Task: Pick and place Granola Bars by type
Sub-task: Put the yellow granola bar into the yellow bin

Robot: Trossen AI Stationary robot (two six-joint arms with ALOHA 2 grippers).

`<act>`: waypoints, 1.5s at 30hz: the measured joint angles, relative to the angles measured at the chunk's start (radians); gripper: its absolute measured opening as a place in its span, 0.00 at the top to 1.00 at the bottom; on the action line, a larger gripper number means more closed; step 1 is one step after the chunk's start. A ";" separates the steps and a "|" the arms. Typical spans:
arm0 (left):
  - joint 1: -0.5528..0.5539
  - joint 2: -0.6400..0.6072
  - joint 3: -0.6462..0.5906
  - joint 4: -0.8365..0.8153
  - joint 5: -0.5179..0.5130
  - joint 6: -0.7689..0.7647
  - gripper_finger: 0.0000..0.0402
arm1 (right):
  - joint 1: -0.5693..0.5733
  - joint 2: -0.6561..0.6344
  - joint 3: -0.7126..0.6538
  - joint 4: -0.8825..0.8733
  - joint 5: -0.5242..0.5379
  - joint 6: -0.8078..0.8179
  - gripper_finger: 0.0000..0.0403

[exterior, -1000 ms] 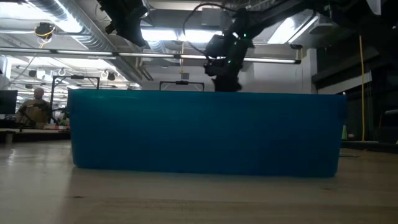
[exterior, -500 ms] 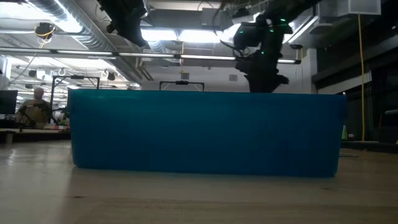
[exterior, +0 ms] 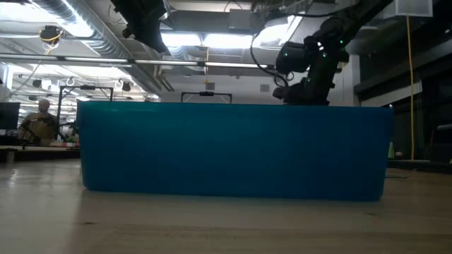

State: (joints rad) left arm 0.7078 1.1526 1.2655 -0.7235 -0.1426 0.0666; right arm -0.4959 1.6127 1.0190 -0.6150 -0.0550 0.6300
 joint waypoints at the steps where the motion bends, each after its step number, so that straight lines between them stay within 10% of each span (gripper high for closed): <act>1: 0.000 0.000 0.000 0.000 0.004 0.000 0.81 | 0.000 -0.001 -0.010 0.002 0.000 0.016 0.46; 10: 0.000 0.000 0.000 0.001 0.006 0.000 0.81 | -0.001 0.000 -0.077 0.044 0.008 0.074 0.27; 23: 0.000 0.000 0.000 0.002 0.006 -0.002 0.81 | 0.000 0.052 -0.144 0.119 0.009 0.098 0.28; 45: 0.000 0.000 0.000 0.002 0.004 -0.019 0.81 | 0.000 0.056 -0.127 0.129 -0.023 -0.007 0.96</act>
State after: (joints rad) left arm 0.7082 1.1526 1.2655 -0.7216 -0.1390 0.0475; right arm -0.4964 1.6689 0.8918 -0.4864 -0.0784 0.6229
